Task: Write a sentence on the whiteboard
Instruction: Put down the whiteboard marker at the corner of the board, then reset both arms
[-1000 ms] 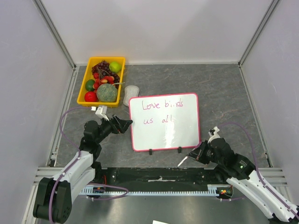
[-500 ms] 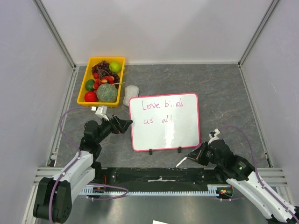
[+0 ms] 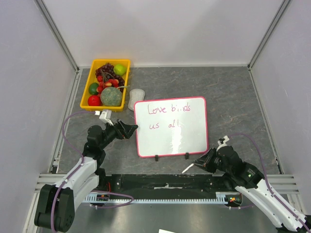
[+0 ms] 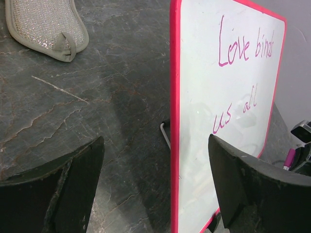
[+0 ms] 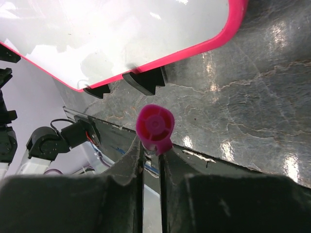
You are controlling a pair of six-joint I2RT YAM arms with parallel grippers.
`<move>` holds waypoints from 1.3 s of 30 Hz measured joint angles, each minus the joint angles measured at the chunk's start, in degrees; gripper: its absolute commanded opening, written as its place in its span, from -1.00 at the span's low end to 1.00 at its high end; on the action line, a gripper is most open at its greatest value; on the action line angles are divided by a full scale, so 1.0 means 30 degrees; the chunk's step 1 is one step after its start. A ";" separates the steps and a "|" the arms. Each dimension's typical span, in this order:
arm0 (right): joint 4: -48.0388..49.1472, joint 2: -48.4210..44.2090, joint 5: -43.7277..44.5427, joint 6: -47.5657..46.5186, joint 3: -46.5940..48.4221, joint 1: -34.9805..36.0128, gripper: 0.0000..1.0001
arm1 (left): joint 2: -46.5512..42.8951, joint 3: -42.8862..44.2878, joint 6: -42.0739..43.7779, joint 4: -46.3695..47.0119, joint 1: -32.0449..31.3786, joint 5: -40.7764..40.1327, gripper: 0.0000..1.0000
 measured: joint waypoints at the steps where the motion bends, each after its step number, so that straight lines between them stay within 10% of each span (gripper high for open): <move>1: 0.0015 -0.0015 0.0007 0.0058 -0.0007 0.0000 -0.54 | 0.0007 0.0000 -0.0007 0.0000 0.0000 0.0000 0.84; 10: 0.0058 -0.0357 0.0393 0.0321 -0.0015 0.0000 0.25 | 0.0168 0.0000 0.0000 0.0000 0.0000 0.0015 0.84; 26: -0.0036 -0.0335 0.1290 0.0015 0.0124 0.0000 0.96 | 0.0168 0.0000 -0.0007 0.0000 0.0000 0.0015 0.84; 39: 0.1304 0.3279 0.3330 -0.4131 0.3351 0.0000 0.96 | 0.0219 0.0000 0.0000 0.0007 0.0000 0.0073 0.84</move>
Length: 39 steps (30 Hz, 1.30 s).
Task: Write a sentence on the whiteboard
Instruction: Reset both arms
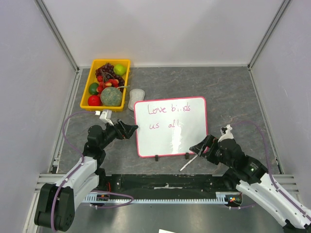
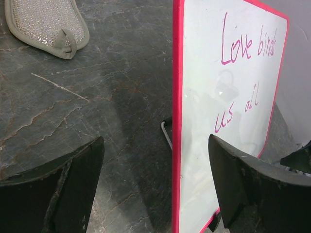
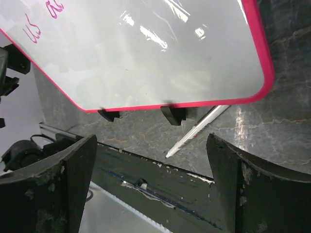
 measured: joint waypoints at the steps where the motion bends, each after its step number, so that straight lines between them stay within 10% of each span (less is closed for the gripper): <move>1: 0.0189 0.0517 0.0102 -0.0364 0.0168 0.0000 0.96 | 0.0000 0.0000 0.0000 0.0000 0.0000 0.0000 0.84; 28: 0.4335 0.7796 0.4845 -1.2167 0.5821 0.0000 0.96 | 0.0153 -0.0109 -0.0015 0.0138 0.0000 -0.0095 0.86; 39: 0.5202 0.9493 0.6309 -1.3646 0.6929 0.0000 0.96 | -0.6295 0.0211 -0.0546 -0.5872 0.0000 -0.2193 0.88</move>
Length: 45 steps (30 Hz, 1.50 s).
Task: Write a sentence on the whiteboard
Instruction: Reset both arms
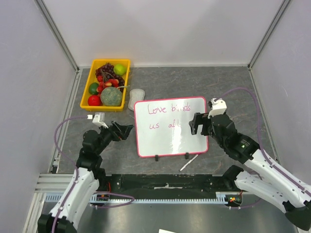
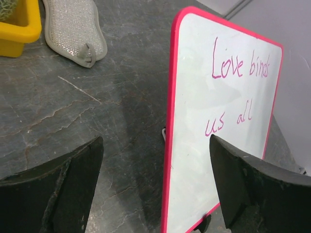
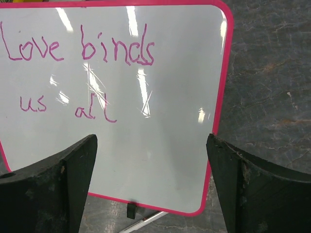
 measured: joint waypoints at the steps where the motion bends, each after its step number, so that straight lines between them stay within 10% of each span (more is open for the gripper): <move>1: 0.0080 0.0197 0.0080 -0.0095 0.0168 0.0000 0.96 | -0.0401 0.0226 -0.0080 -0.0641 0.0000 -0.0211 0.88; 15: 0.0721 0.0998 0.0299 -0.0350 0.0597 0.0000 0.96 | 0.0430 0.5661 -0.0794 -0.8561 0.0000 -0.2229 0.89; 45: 0.2302 -0.2834 0.3257 -0.2186 -0.1297 0.0000 0.96 | 0.4473 0.9712 -0.1486 -1.3369 0.0000 -0.6528 0.87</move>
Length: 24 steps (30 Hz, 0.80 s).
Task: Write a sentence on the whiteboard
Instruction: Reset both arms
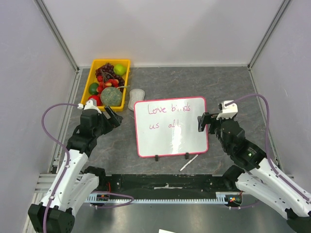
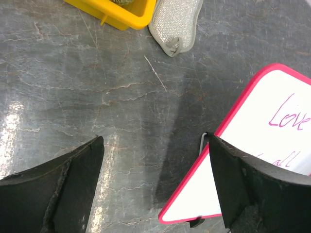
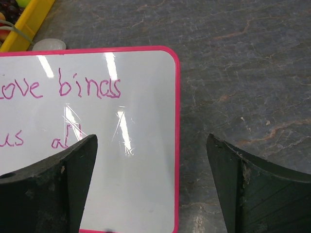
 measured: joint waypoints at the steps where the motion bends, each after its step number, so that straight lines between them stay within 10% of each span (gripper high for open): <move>1: -0.0073 0.0299 -0.0015 -0.0080 0.0080 0.0000 0.96 | 0.0000 0.0117 0.0000 -0.0175 0.0000 -0.0095 0.87; 24: -0.1494 0.7817 -0.1217 0.0437 0.3468 -0.0860 0.96 | 0.2652 0.1821 0.1137 -0.2186 0.0000 0.2193 0.89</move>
